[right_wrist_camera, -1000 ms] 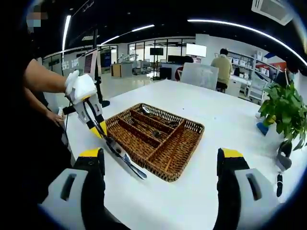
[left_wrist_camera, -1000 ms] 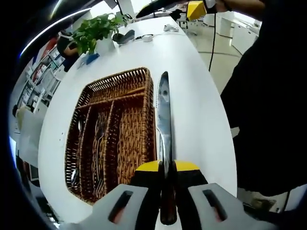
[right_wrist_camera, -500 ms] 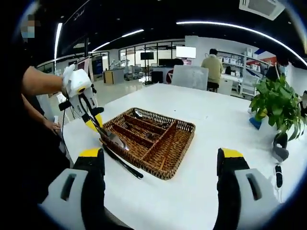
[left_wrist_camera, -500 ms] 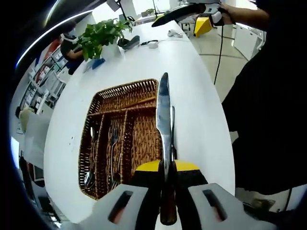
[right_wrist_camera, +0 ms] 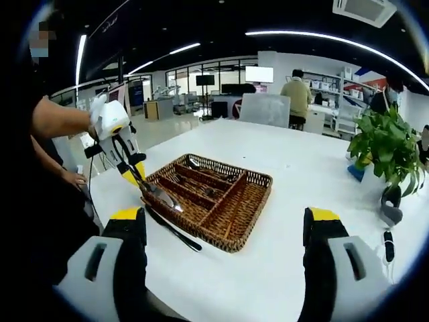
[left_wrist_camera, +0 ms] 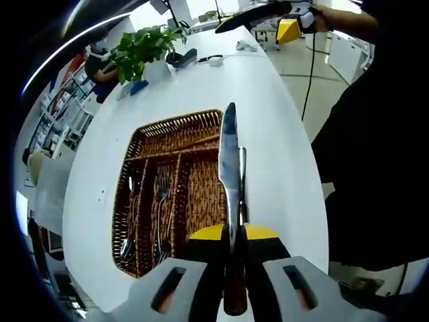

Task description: Arrange the knives, forks, and spoons in their matching storage slots by inserting each utensil handle-first until every utensil is classified and aligned in the correct compartment

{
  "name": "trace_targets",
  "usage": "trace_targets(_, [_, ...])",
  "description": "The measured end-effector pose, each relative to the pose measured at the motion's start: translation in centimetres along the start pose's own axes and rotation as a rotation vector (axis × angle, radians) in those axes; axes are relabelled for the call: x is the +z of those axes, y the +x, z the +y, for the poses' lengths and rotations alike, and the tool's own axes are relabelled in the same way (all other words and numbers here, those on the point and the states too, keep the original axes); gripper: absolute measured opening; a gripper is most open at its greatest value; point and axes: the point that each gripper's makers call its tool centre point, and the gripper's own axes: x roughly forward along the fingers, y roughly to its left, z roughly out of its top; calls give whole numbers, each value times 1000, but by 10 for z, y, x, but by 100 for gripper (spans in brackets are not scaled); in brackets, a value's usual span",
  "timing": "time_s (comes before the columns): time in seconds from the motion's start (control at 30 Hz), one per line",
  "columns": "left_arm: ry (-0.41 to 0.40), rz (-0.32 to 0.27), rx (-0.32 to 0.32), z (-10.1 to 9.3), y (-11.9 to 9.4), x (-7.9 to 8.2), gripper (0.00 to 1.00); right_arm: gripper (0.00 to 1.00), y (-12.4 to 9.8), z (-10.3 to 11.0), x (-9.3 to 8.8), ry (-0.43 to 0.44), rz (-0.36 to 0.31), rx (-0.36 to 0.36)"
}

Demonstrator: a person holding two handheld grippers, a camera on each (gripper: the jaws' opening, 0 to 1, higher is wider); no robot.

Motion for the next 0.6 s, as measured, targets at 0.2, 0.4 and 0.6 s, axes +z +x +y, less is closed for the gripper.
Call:
trace_targets(0.2, [6,9,1,2,1,-1,6,100,0,-3,5,52,-21,-1])
trace_targets(0.4, [23,8,7,7,2,-3,6,100,1,-4,6,37,-20,-7])
trace_targets(0.6, [23,7,9,11,1,-4,6,100,3,-3,7,31,-18,-5])
